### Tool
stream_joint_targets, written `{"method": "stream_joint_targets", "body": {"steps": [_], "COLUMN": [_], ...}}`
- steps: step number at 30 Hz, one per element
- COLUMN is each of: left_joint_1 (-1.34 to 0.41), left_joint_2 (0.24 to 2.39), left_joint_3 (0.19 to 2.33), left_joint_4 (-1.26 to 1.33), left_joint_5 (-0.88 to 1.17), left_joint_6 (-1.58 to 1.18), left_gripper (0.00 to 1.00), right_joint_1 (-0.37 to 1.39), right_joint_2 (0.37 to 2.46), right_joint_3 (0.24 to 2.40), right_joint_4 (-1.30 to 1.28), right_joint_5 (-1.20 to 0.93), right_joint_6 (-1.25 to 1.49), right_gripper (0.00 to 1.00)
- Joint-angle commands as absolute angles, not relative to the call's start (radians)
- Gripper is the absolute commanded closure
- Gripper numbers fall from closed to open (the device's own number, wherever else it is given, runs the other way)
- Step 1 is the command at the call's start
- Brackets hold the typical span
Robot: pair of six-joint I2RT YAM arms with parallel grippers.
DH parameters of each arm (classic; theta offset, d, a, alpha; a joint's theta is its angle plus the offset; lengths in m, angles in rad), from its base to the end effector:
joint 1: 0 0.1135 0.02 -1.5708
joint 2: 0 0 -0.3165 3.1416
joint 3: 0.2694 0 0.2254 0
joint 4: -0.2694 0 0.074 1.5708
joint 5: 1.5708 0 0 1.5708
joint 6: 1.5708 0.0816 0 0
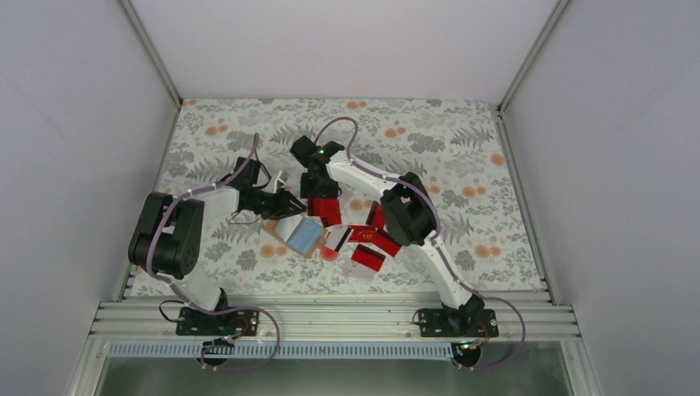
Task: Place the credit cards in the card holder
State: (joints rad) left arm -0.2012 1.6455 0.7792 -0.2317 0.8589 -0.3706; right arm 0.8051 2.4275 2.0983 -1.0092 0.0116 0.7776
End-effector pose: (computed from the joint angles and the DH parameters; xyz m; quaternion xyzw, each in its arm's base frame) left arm 0.2699 -0.1181 0.1891 0.0224 0.8890 -0.4484 0.0901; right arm 0.3611 0.3742 0.1559 -0.0130 0.9932 0.0784 0.0856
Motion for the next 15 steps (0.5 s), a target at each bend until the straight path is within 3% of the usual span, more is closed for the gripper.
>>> {"method": "stream_joint_targets", "body": {"steps": [1,15], "left_joint_1": [-0.206,-0.206], "left_joint_2": [1.674,1.716], "left_joint_3": [0.772,0.798], "left_joint_4": [-0.173,-0.143], "left_joint_5": [0.906,0.903], "left_joint_6": [-0.373,-0.407], "left_gripper": [0.73,0.73], "right_joint_1": [0.798,0.786], "right_joint_2": [2.374,2.356], "right_joint_3": [2.093,2.091], "right_joint_4": [-0.988,-0.97], "right_joint_5": [-0.021,-0.073], "right_joint_6": [0.8,0.826], "right_gripper": [0.4,0.4]}}
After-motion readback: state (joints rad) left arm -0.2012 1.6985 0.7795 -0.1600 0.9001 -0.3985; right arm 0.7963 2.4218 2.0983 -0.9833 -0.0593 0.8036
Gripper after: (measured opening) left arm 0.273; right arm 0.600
